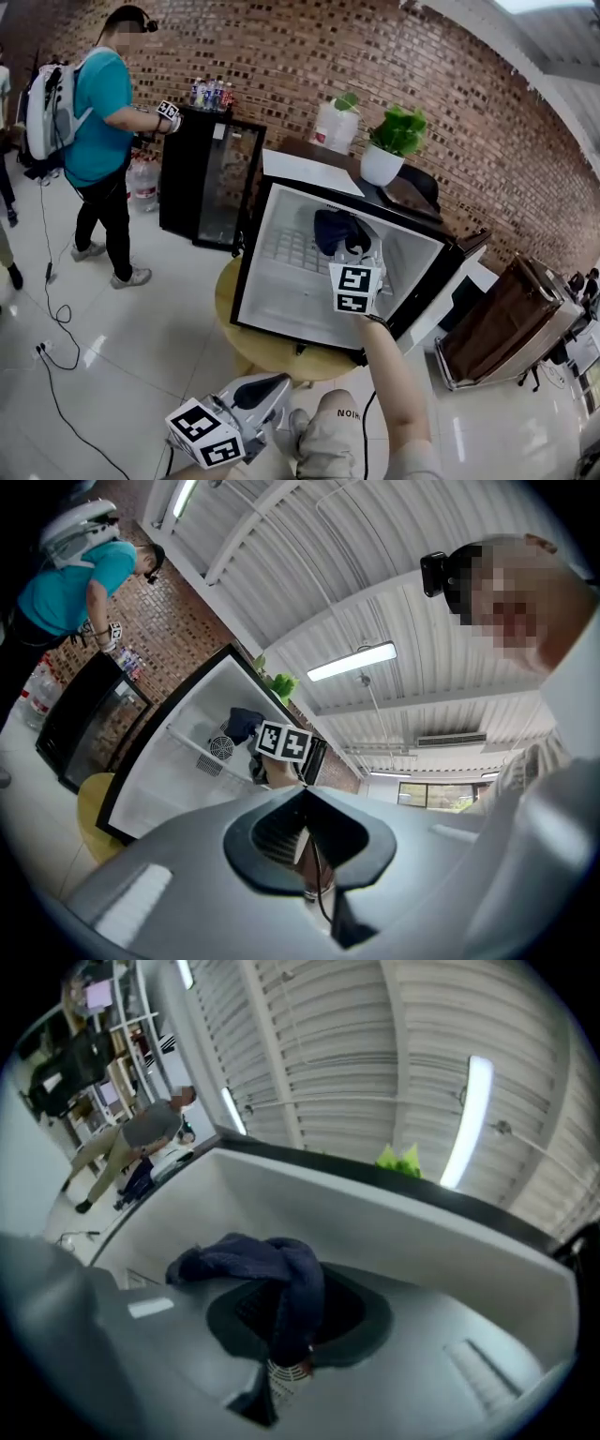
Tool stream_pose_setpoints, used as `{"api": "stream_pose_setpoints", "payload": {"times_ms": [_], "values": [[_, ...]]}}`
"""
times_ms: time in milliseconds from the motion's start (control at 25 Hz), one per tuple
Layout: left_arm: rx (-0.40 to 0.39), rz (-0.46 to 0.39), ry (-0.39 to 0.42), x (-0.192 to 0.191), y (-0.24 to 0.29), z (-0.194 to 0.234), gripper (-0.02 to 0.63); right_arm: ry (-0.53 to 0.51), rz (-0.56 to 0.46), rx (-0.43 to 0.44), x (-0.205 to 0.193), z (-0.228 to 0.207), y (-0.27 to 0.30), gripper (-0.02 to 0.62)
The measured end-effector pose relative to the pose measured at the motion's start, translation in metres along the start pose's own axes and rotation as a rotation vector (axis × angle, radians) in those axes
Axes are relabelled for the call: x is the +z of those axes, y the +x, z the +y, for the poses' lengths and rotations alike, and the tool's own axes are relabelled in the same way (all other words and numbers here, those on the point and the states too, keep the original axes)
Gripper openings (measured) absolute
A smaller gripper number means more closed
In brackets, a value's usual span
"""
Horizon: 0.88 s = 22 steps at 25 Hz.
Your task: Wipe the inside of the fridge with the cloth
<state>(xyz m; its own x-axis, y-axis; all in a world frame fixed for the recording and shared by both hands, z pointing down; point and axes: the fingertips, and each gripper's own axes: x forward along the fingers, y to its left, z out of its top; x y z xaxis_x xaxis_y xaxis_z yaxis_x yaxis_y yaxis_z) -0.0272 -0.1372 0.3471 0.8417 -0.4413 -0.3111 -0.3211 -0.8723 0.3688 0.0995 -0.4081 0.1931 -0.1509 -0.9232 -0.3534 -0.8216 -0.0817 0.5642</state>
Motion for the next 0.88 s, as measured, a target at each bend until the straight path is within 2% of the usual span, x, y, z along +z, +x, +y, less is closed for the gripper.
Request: {"api": "stream_pose_setpoints", "payload": {"times_ms": [160,400,600,720,880], "values": [[0.040,-0.005,0.004,0.001,-0.008,0.015,0.002,-0.100,0.066,0.065,-0.005,0.037,0.054,0.046],[0.130,-0.013,0.045,0.009,-0.016,0.046,0.002,-0.091,0.123,0.087,-0.009,0.053,0.120,0.043],[0.188,-0.014,0.052,0.012,-0.030,0.071,0.002,-0.165,0.131,0.082,-0.011,0.070,0.146,0.040],[0.195,-0.004,0.048,0.007,-0.032,0.075,0.002,-0.171,0.147,0.069,-0.020,0.069,0.157,0.038],[0.188,0.007,0.044,0.005,-0.031,0.070,0.002,-0.189,0.110,0.123,-0.007,0.080,0.159,0.038]]}}
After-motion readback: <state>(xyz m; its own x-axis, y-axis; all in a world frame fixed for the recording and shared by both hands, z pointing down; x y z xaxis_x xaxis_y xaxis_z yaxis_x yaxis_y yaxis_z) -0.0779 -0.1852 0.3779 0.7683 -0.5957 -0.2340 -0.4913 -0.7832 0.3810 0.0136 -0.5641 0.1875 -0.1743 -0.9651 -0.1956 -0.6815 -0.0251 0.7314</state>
